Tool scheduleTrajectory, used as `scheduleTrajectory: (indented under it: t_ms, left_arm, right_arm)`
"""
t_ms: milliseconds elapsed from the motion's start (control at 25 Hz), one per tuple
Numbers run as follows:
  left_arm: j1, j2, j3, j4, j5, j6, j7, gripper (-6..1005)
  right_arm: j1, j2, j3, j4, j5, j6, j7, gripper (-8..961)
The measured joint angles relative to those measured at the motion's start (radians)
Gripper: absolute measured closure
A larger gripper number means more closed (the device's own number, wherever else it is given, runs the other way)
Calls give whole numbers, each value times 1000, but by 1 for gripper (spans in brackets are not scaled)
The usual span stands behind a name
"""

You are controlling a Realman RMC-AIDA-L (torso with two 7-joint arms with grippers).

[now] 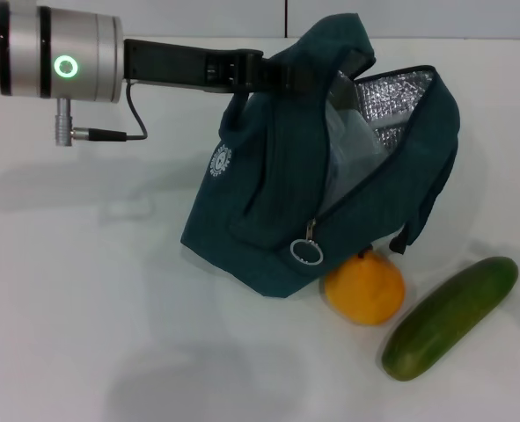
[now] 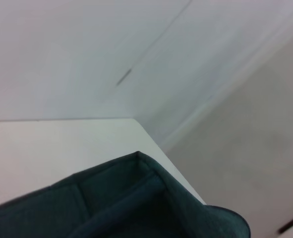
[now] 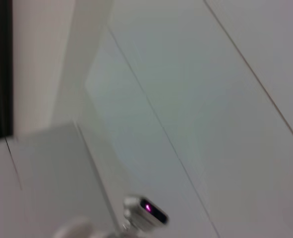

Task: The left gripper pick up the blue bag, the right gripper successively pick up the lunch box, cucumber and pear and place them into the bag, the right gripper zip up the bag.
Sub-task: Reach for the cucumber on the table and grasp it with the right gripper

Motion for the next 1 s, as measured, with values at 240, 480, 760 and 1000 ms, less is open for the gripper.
scheduleTrajectory:
  t_ms: [240,480,760,1000]
  left_arm:
    - [2,-3,1,-7,-10,-33,27,933]
    - [-8,-2,5,-57,-41,-58,56,933]
    - [-14,-4,8,-68,-46,-97,85,933]
    - [-9,-4,5,-69,-55,-103,88,933]
  right_arm:
    - [-7,-6,-5,-257,-75,56,-3,609]
    - [92,-21,-46,-494,-275,116,99,564]
    - [224,-18,-348,-789,-517,209,323,298]
    - [327,21,-625,-902,-691,229,467,163]
